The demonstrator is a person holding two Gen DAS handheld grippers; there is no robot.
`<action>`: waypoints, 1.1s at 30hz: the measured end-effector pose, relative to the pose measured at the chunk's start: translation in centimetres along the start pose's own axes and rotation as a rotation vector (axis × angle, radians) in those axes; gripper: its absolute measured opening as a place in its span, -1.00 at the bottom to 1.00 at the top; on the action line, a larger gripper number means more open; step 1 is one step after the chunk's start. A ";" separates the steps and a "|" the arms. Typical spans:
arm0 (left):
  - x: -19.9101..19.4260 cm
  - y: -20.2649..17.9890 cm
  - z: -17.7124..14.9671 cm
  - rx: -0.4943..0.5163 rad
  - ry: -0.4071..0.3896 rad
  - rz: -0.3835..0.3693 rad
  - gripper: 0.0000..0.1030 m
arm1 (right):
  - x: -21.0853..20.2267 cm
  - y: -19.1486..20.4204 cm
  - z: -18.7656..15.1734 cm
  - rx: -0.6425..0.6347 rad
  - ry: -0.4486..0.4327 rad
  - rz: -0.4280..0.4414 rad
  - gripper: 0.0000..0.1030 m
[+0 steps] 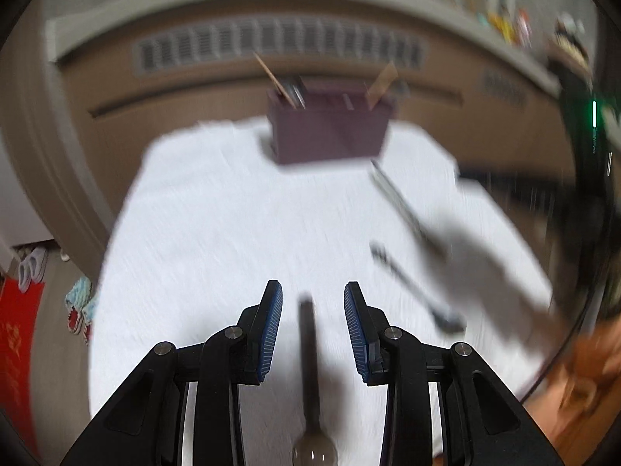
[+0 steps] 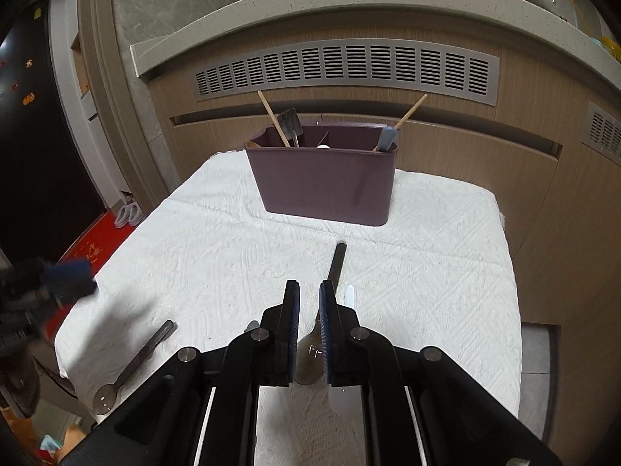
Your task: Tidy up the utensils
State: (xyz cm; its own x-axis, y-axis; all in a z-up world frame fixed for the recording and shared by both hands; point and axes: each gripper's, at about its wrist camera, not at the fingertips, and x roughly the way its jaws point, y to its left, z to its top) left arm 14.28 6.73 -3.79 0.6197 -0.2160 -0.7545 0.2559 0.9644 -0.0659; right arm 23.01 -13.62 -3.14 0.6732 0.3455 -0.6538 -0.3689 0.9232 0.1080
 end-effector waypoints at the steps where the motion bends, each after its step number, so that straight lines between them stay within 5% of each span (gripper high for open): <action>1: 0.8 -0.2 -0.5 0.013 0.033 -0.002 -0.33 | 0.0 0.1 0.0 -0.005 0.001 0.002 -0.81; 11: 5.8 1.3 -1.5 -0.054 0.193 -0.022 -0.37 | 0.9 0.1 -0.6 -0.051 0.041 -0.030 -0.81; 17: 6.3 0.3 -1.3 -0.009 0.199 0.013 -0.35 | 3.5 -0.9 -0.8 -0.038 0.106 -0.024 -0.79; 23: 6.1 0.3 -1.6 -0.008 0.237 -0.004 -0.22 | 7.1 -1.2 -1.6 -0.008 0.240 -0.010 -0.56; 33: 6.2 -0.3 -1.6 -0.009 0.208 -0.023 0.09 | 8.9 0.5 -2.6 -0.072 0.254 -0.048 -0.38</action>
State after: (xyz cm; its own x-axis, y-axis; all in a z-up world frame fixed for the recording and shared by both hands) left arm 16.87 5.29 -9.52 0.4464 -0.2032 -0.8714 0.2610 0.9611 -0.0904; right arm 27.16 -10.50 -10.84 0.5118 0.2397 -0.8250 -0.3913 0.9199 0.0245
